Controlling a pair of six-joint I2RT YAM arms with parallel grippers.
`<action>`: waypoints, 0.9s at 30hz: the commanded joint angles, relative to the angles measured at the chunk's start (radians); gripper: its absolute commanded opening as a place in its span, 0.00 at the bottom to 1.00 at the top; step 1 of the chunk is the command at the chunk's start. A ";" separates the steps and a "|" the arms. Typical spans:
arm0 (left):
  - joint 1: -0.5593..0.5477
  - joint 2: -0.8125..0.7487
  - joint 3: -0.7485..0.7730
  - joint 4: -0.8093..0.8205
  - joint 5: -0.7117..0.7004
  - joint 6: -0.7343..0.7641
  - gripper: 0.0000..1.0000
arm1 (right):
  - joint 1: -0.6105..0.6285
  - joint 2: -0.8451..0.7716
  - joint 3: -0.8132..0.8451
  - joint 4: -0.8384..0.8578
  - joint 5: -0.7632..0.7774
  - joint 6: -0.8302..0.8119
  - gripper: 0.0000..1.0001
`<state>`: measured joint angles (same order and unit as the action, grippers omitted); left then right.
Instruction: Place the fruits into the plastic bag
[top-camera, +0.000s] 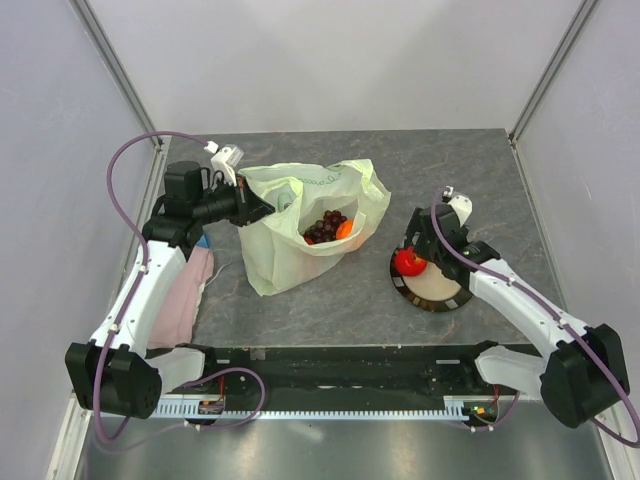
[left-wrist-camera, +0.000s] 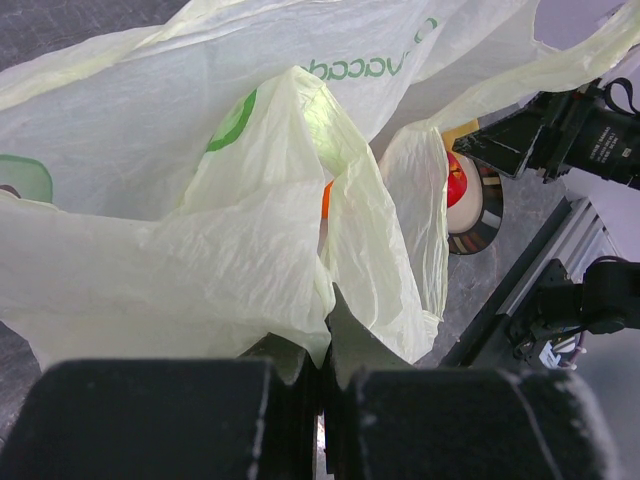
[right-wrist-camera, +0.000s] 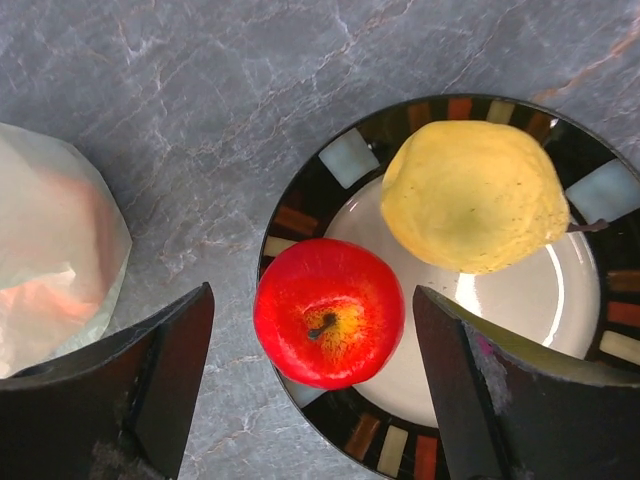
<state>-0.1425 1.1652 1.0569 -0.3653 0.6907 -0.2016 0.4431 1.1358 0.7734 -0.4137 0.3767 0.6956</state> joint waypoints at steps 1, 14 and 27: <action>0.001 -0.002 0.003 0.026 0.018 -0.018 0.02 | -0.017 0.048 -0.009 0.035 -0.071 0.016 0.90; 0.001 0.002 0.005 0.025 0.026 -0.022 0.02 | -0.021 0.117 -0.046 0.079 -0.131 0.036 0.91; 0.001 0.005 0.005 0.025 0.024 -0.019 0.02 | -0.020 0.176 -0.056 0.101 -0.136 0.036 0.80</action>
<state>-0.1425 1.1690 1.0569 -0.3653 0.6910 -0.2016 0.4213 1.2930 0.7269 -0.3408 0.2600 0.7151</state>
